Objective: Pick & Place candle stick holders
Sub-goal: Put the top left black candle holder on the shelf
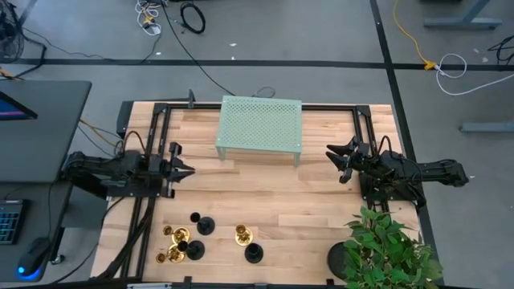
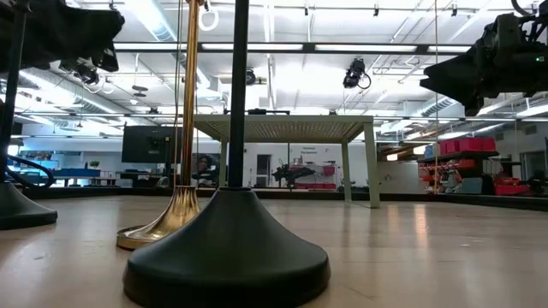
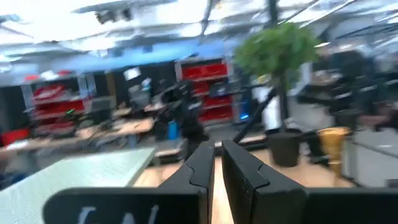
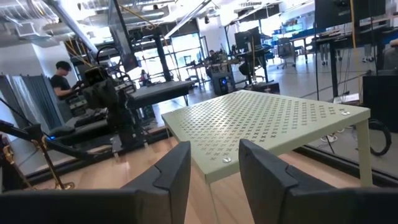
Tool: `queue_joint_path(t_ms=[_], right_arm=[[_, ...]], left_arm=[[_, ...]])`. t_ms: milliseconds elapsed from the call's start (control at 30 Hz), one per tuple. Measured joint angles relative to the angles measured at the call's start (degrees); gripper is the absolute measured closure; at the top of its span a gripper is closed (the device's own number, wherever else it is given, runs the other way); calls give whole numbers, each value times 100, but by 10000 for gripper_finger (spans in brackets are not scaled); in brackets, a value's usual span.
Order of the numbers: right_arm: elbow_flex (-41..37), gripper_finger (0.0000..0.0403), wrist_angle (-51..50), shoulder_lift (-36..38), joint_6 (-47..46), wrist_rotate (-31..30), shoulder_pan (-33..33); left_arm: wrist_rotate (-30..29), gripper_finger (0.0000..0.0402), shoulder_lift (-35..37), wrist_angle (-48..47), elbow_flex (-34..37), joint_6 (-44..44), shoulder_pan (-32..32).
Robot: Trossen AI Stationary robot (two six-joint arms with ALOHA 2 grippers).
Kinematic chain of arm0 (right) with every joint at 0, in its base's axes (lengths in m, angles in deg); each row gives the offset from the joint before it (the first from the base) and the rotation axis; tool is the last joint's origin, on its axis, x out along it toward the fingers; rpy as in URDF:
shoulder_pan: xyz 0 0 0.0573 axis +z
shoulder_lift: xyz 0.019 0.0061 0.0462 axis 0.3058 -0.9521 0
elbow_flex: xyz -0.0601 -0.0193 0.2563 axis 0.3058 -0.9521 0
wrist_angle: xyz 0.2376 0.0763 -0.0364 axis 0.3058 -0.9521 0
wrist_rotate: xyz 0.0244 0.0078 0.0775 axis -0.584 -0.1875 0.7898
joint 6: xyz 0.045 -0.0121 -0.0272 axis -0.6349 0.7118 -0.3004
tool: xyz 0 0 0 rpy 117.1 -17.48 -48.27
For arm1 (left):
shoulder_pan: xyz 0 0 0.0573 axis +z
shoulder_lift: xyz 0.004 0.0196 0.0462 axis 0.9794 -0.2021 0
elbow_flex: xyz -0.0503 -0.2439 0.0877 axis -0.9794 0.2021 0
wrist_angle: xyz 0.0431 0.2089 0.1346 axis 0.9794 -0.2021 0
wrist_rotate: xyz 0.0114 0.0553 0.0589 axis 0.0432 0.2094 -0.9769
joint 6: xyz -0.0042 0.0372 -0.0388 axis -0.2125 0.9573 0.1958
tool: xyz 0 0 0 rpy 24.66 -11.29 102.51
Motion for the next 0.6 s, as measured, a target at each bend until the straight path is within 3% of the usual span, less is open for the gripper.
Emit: queue_joint_path(t_ms=[200,400,600], right_arm=[[0,266,-15,0,-43,61,2],[0,266,-29,0,-154,59,0],[0,266,-107,0,-189,56,1]], left_arm=[[91,291,-180,-239,0,-638,0],[1154,198,-553,-426,-249,-1229,0],[1651,169,-805,-1311,-573,-1558,-3]])
